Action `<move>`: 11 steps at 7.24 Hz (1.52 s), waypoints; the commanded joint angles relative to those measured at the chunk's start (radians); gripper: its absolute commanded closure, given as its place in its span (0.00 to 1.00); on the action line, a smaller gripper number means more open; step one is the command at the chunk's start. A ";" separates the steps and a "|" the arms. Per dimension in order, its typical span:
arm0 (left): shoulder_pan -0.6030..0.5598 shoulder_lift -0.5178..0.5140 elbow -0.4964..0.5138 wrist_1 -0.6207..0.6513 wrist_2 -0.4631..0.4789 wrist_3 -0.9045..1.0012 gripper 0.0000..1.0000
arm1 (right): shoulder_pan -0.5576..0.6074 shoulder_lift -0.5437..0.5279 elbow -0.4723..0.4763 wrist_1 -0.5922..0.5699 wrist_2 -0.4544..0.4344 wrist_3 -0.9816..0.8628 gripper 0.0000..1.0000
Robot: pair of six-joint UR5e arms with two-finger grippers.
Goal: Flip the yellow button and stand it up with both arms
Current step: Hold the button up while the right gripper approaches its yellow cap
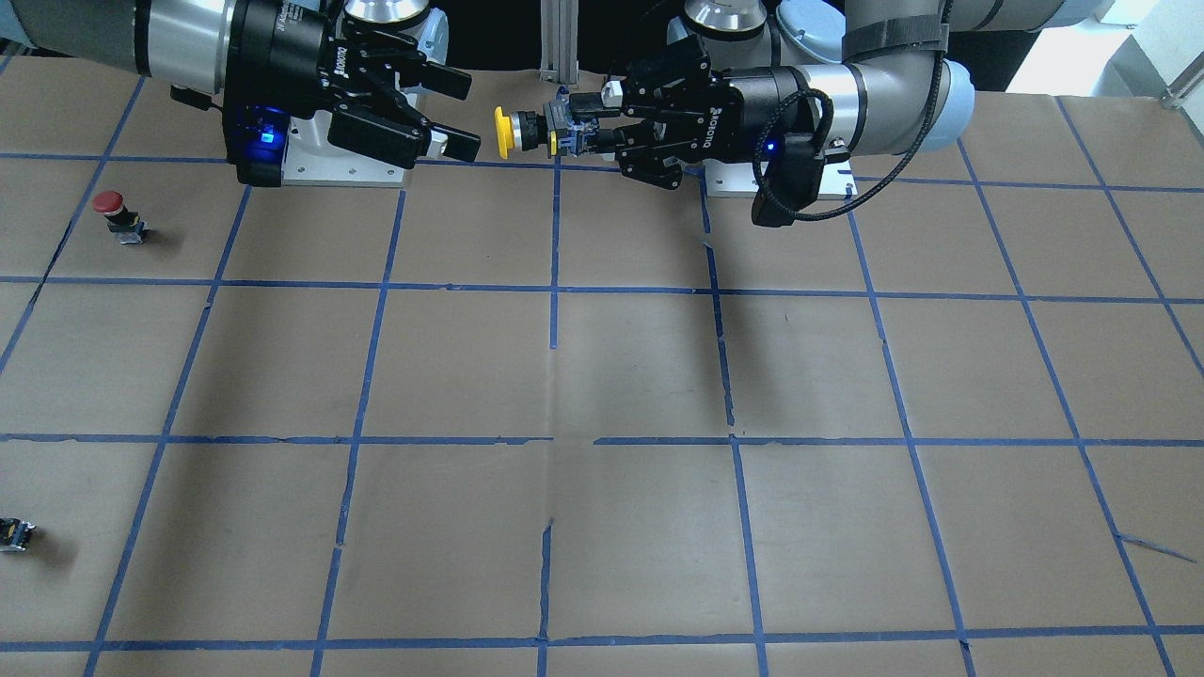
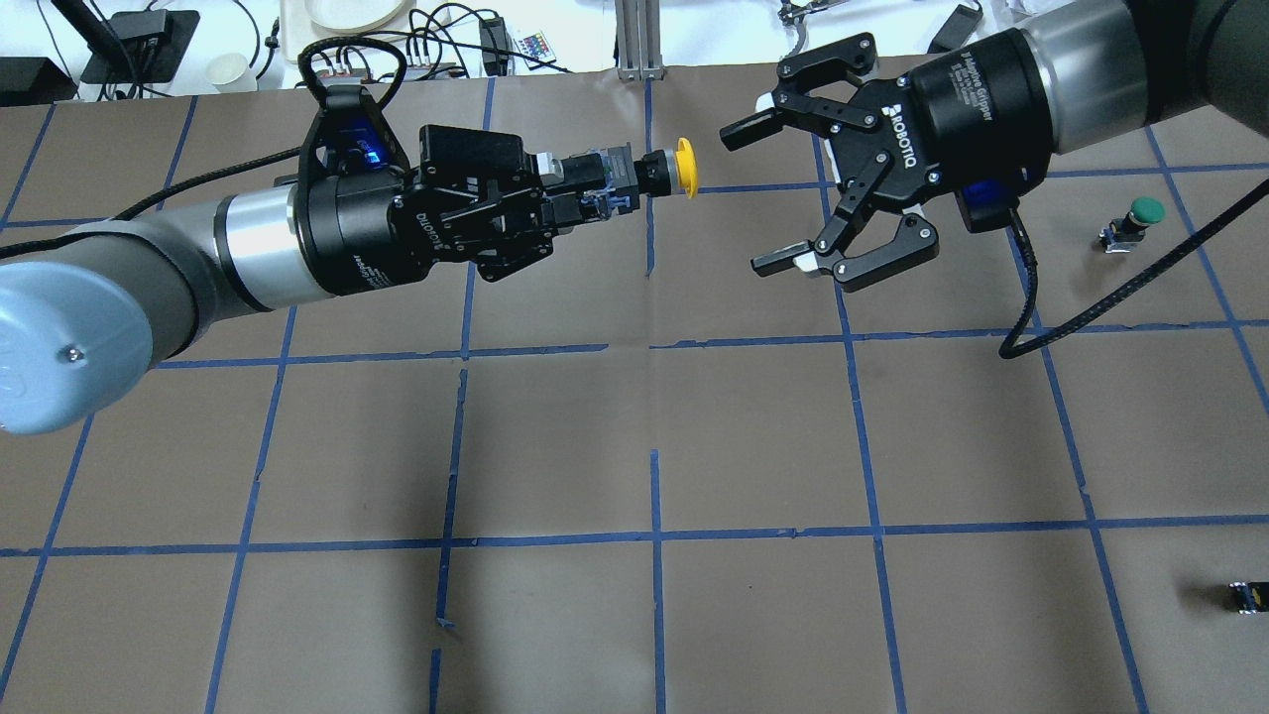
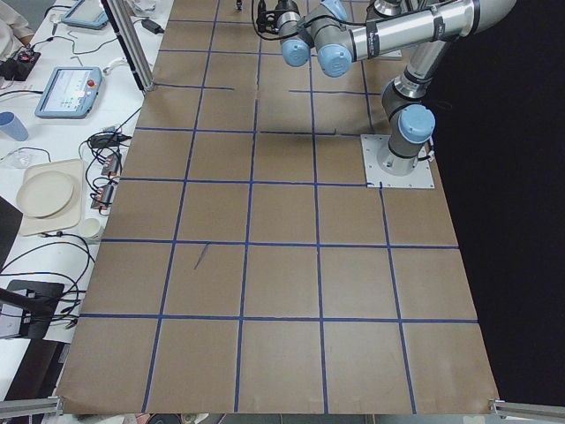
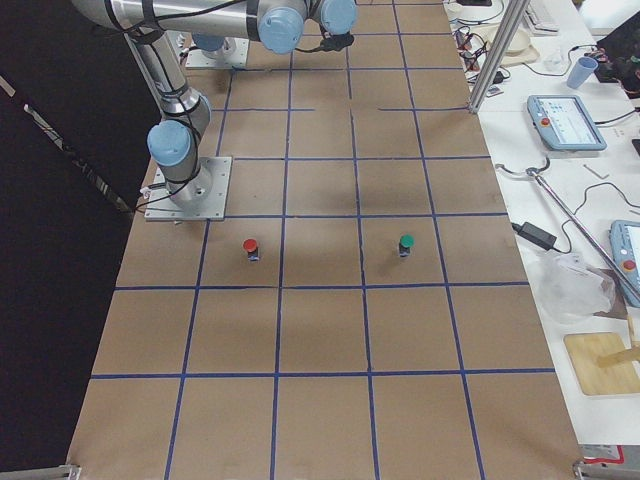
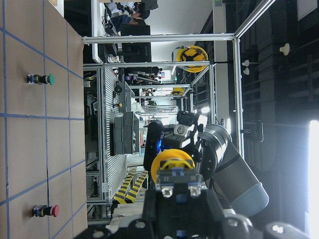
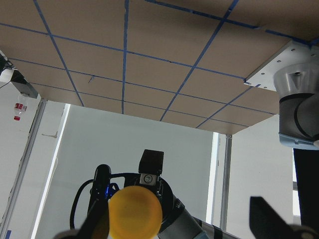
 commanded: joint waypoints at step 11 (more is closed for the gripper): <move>0.001 0.005 0.007 -0.007 -0.005 -0.018 0.84 | 0.053 0.034 -0.002 -0.206 0.059 0.144 0.09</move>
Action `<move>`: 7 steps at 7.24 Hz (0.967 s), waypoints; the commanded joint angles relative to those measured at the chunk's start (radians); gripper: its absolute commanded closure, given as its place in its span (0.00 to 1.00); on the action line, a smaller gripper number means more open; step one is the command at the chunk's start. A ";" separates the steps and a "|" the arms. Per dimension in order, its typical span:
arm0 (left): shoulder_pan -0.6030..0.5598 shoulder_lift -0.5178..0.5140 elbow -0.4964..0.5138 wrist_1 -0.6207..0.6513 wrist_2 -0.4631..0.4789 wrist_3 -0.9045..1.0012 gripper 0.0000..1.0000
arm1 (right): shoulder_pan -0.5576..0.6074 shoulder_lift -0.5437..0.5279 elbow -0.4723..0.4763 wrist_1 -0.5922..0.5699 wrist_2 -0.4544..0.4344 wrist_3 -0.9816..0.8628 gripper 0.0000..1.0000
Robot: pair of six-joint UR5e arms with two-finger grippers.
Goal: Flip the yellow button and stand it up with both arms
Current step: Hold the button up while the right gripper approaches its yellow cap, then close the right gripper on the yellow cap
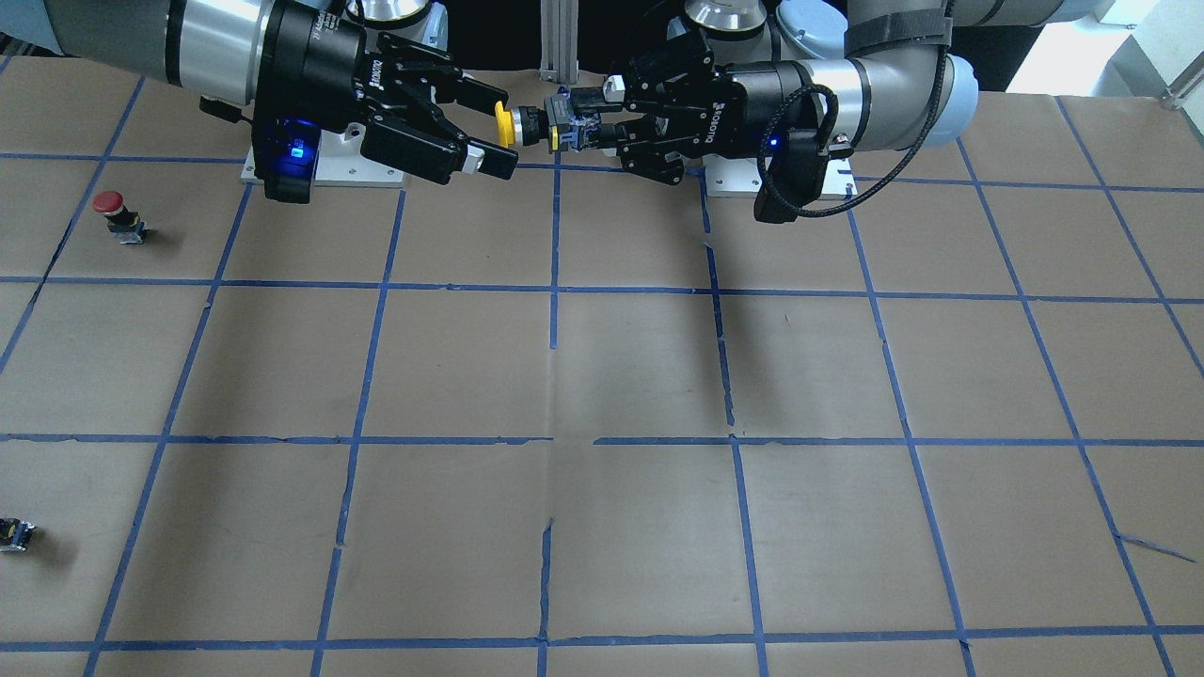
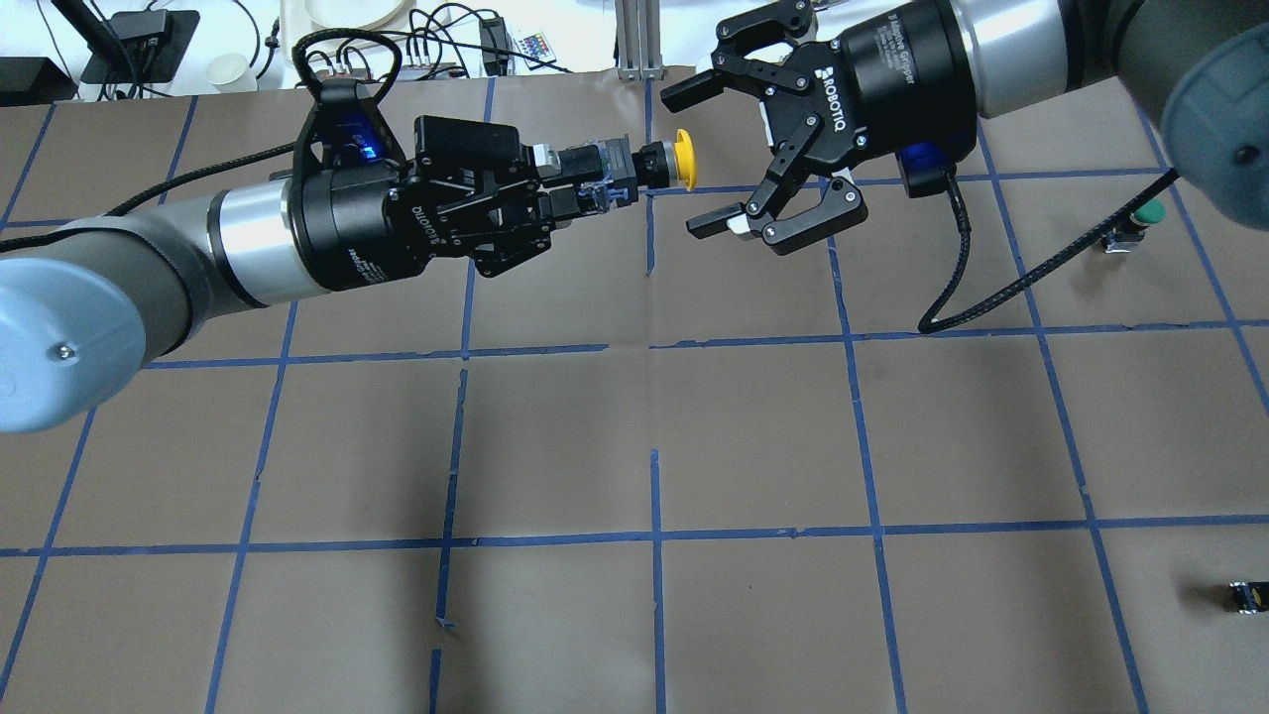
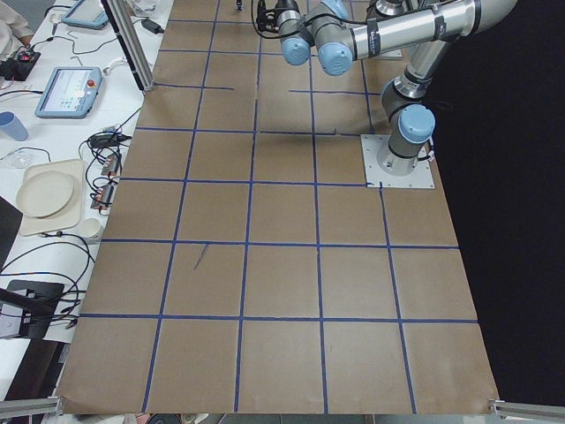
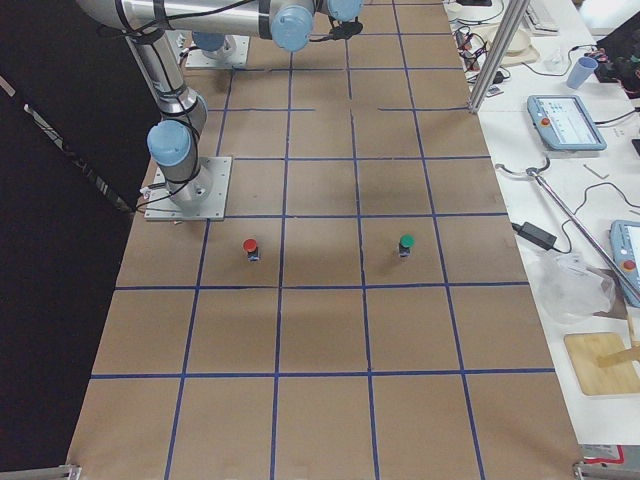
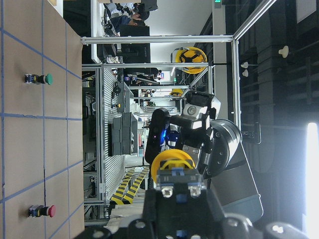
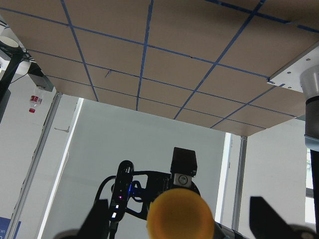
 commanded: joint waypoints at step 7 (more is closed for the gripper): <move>0.001 0.014 -0.001 -0.002 0.001 -0.003 0.81 | -0.012 0.005 0.009 0.003 0.045 0.000 0.92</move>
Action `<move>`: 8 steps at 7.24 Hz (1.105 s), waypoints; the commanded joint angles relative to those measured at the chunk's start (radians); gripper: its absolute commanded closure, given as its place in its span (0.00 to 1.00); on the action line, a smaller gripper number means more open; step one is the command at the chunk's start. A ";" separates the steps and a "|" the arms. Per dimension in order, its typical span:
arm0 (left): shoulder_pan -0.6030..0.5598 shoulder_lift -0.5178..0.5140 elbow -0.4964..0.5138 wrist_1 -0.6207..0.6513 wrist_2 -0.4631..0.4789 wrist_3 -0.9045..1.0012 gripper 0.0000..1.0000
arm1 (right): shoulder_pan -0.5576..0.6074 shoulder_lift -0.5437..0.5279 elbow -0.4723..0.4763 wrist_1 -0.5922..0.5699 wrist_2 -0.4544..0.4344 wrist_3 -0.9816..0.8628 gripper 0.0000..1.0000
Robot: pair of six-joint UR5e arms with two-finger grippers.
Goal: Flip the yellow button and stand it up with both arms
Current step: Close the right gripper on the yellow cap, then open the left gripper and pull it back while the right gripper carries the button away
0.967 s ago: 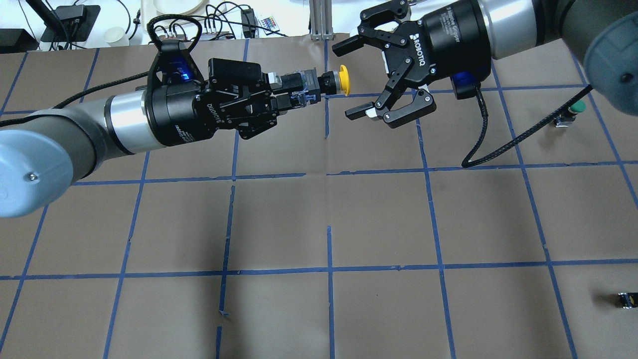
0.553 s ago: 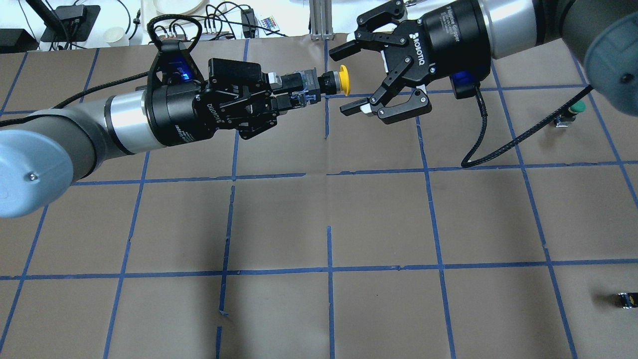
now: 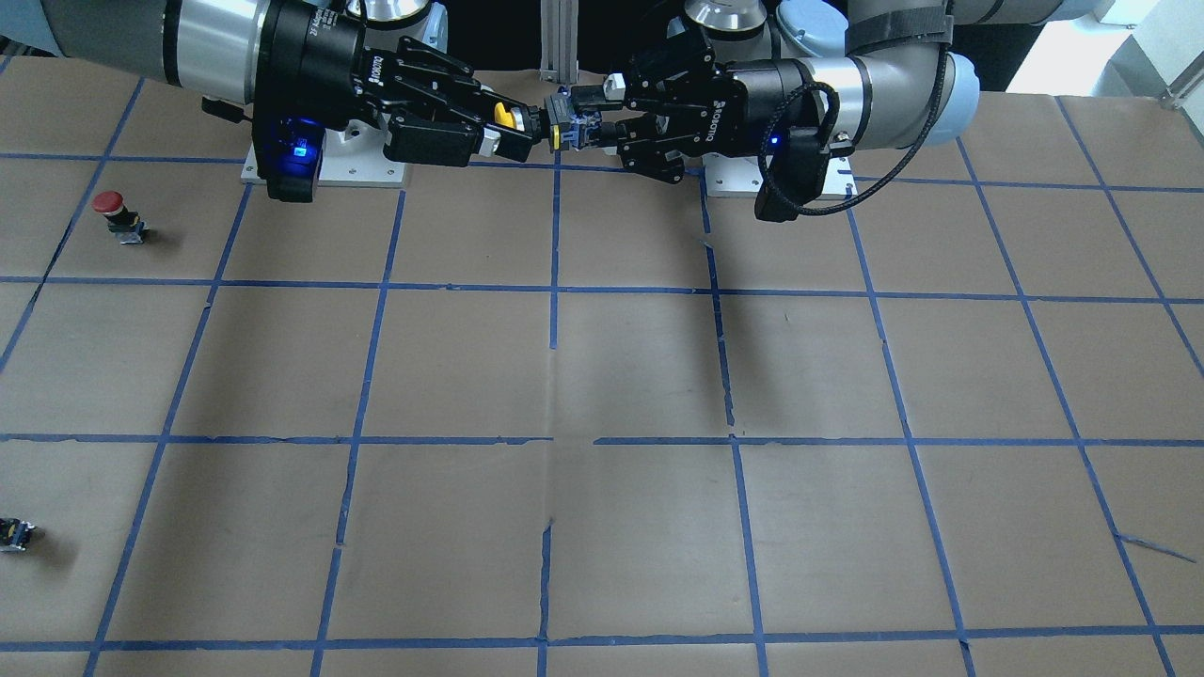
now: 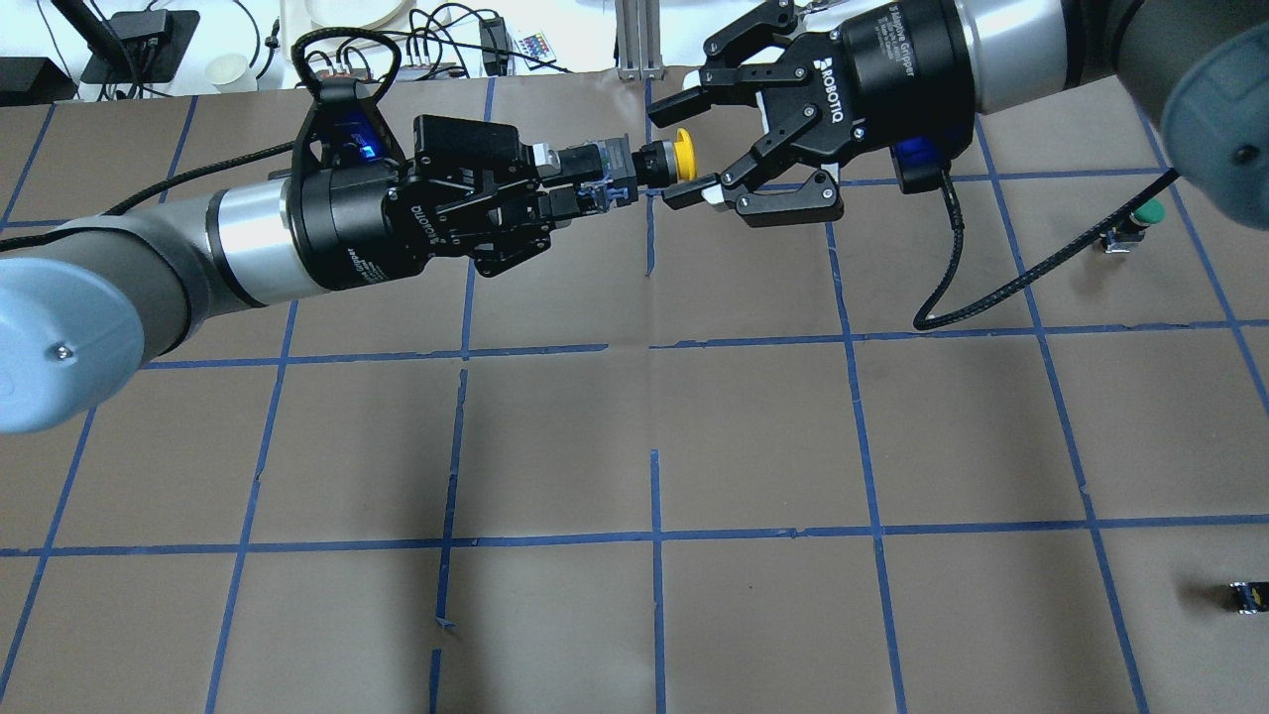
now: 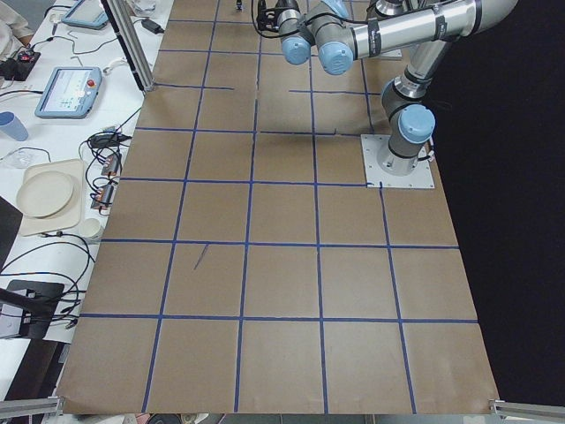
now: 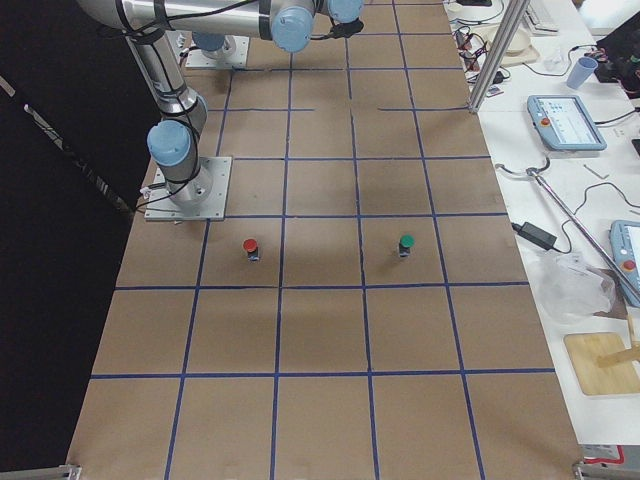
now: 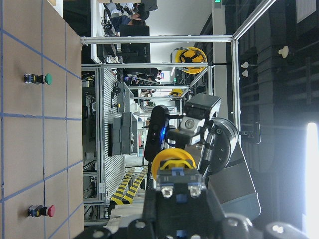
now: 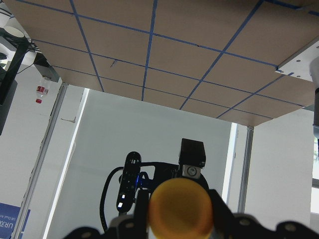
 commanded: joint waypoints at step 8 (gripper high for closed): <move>0.115 0.004 0.021 0.003 0.190 -0.040 0.01 | -0.072 -0.003 -0.069 -0.001 -0.187 -0.020 0.96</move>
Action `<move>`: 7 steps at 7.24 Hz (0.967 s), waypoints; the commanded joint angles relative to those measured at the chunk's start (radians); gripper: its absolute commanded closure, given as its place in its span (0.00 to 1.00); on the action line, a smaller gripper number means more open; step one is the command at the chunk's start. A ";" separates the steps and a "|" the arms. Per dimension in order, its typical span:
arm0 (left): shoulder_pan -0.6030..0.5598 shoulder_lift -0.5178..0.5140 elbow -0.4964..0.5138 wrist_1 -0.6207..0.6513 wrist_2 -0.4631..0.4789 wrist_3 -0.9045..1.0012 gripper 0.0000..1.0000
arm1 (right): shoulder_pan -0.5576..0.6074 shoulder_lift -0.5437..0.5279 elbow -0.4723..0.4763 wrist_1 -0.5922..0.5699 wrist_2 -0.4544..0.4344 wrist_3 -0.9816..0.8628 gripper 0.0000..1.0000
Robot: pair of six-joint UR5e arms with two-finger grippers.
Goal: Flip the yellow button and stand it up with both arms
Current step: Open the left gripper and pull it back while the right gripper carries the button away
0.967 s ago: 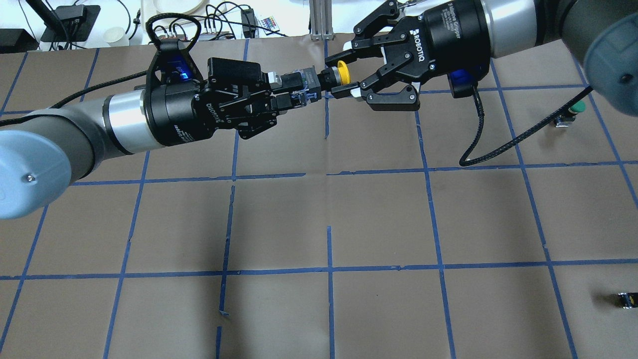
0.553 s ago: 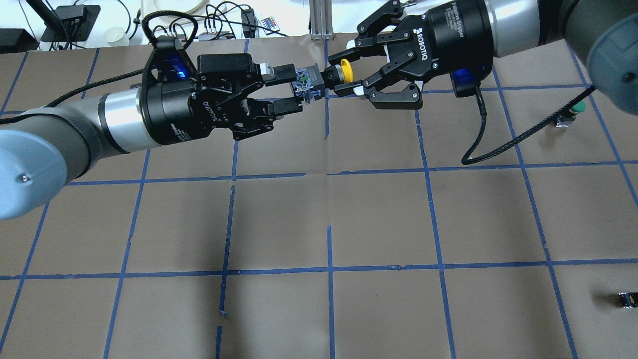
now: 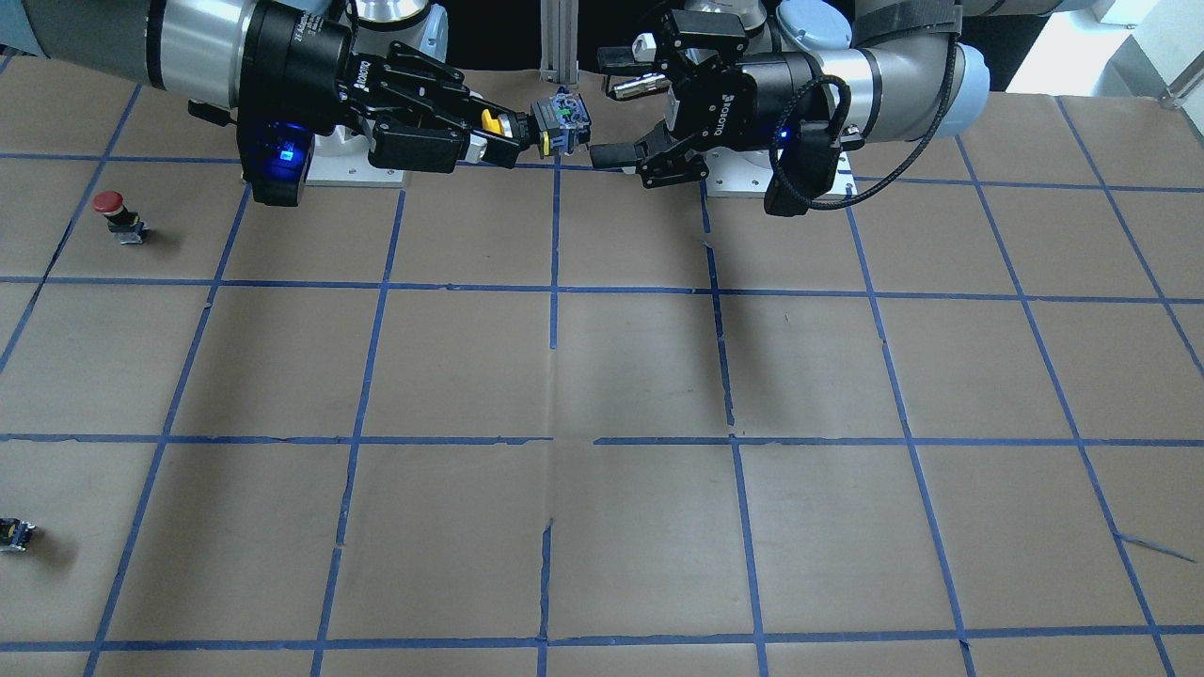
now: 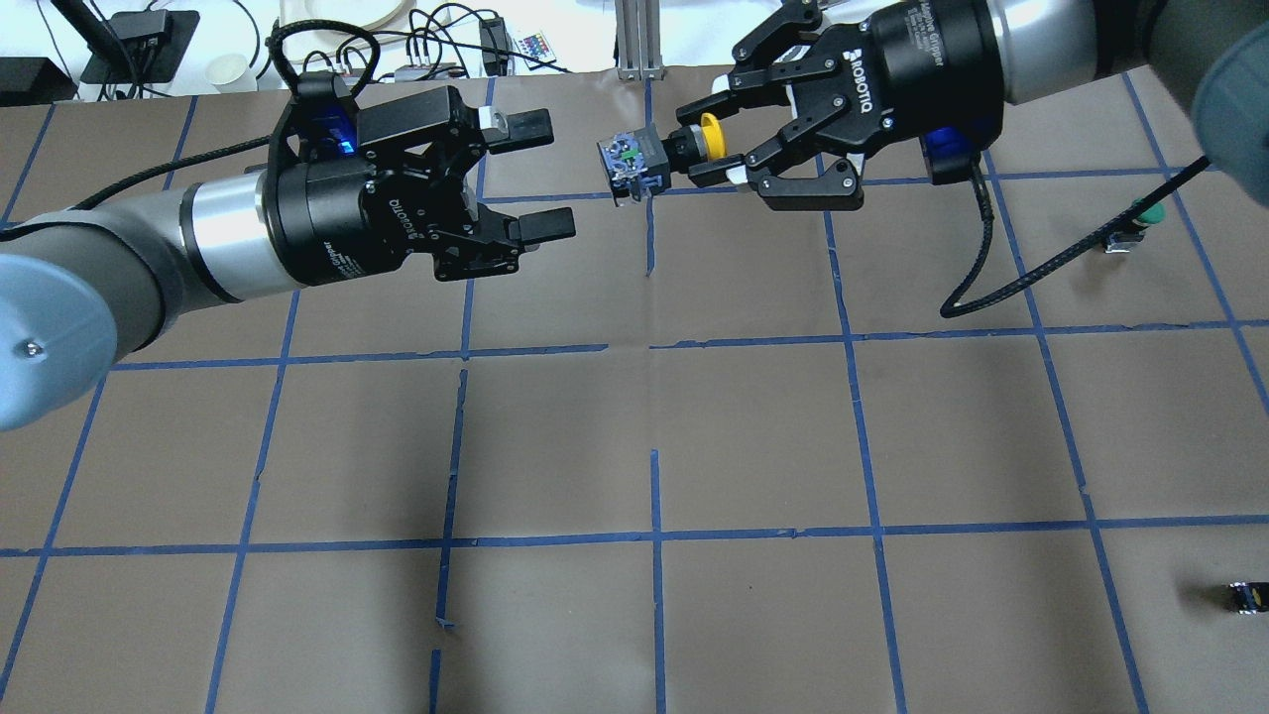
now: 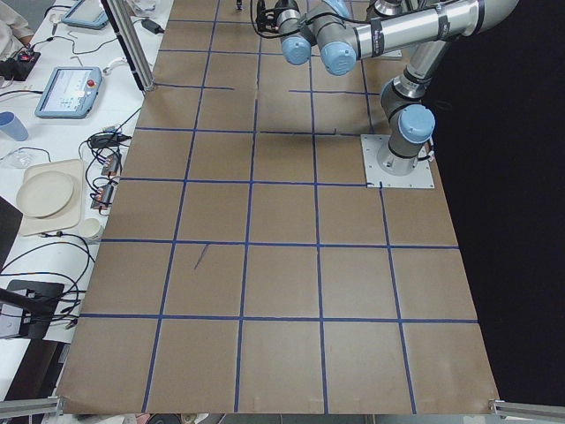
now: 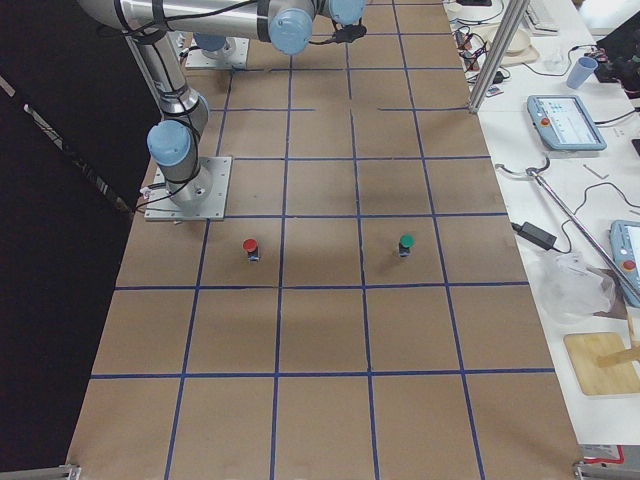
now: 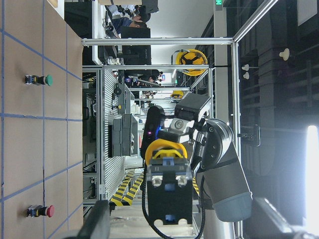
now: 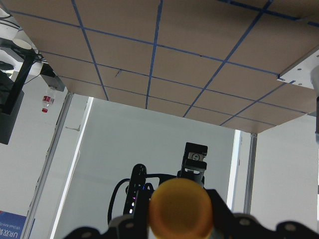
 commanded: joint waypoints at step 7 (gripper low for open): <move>0.155 -0.207 0.322 0.293 1.222 -0.224 0.01 | -0.042 -0.001 -0.042 -0.058 -0.964 -0.892 0.96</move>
